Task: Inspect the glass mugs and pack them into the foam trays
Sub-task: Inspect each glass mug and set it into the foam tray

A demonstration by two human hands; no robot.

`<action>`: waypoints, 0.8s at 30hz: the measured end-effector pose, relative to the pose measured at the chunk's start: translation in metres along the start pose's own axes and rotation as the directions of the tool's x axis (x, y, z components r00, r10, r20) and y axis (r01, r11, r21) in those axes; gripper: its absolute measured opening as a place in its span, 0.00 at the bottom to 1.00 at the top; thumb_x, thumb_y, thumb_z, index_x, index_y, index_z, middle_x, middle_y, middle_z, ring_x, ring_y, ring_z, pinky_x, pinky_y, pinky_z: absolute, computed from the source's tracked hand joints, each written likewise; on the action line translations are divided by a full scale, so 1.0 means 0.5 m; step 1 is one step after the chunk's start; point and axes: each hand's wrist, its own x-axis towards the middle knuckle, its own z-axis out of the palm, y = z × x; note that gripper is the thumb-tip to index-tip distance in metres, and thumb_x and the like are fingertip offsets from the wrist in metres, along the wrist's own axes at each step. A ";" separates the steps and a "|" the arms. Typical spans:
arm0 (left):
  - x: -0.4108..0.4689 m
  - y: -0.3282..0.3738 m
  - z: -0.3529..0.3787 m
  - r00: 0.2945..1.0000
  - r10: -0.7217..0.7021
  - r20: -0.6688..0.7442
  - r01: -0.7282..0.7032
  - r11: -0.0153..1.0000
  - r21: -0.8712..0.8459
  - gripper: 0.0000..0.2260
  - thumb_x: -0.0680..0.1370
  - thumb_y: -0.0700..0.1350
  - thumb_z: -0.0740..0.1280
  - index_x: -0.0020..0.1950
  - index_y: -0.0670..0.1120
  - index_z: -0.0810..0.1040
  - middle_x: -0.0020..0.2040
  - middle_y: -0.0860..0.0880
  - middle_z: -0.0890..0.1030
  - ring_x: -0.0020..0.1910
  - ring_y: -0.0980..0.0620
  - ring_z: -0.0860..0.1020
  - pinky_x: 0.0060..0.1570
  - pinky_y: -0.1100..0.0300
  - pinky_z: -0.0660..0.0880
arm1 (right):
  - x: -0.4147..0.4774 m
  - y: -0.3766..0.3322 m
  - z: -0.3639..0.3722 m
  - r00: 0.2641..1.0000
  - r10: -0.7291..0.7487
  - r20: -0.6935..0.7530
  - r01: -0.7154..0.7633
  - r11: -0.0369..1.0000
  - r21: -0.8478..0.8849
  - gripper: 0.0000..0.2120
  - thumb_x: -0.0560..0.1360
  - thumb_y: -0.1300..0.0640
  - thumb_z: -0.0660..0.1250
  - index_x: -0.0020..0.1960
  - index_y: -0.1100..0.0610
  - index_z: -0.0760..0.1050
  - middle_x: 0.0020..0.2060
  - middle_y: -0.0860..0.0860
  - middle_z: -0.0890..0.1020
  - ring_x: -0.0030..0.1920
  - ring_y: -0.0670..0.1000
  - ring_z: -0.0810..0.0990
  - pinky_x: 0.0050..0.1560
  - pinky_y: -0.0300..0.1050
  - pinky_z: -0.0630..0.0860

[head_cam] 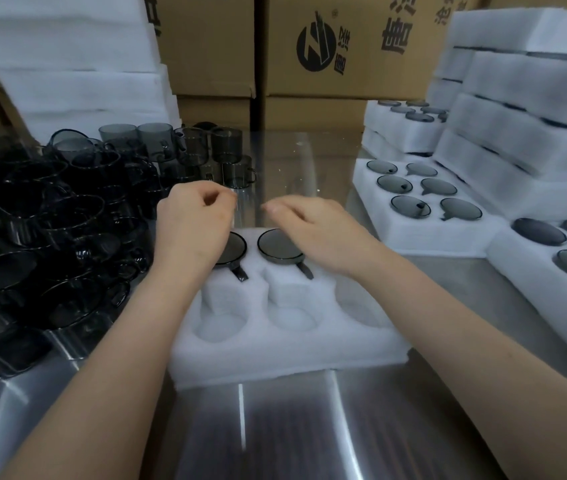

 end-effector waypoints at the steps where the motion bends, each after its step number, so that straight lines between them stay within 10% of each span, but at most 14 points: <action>1: 0.001 0.000 -0.002 1.000 -0.003 -0.022 0.003 1.000 0.013 0.12 0.76 0.43 0.63 0.35 0.55 0.80 0.38 0.56 0.82 0.42 0.55 0.80 0.43 0.62 0.75 | 0.002 0.001 -0.004 0.997 0.037 -0.065 -0.033 0.998 0.052 0.20 0.82 0.45 0.54 0.54 0.58 0.78 0.46 0.49 0.84 0.53 0.53 0.79 0.59 0.52 0.74; 9: 0.047 -0.028 -0.023 0.998 0.038 -0.057 -0.011 0.914 0.405 0.17 0.78 0.40 0.63 0.67 0.41 0.73 0.67 0.40 0.69 0.59 0.37 0.73 0.50 0.55 0.66 | 0.003 0.011 -0.007 0.994 0.088 -0.067 -0.087 0.996 0.016 0.14 0.79 0.53 0.59 0.44 0.55 0.83 0.31 0.43 0.79 0.43 0.50 0.79 0.46 0.46 0.77; 24: 0.129 -0.057 0.012 0.961 -0.225 0.159 0.104 0.830 0.548 0.18 0.79 0.44 0.65 0.64 0.36 0.68 0.68 0.37 0.63 0.49 0.40 0.70 0.46 0.52 0.67 | 0.003 0.016 -0.005 0.999 0.036 -0.001 -0.036 0.999 0.042 0.10 0.79 0.55 0.61 0.47 0.48 0.82 0.41 0.42 0.81 0.48 0.46 0.78 0.47 0.42 0.73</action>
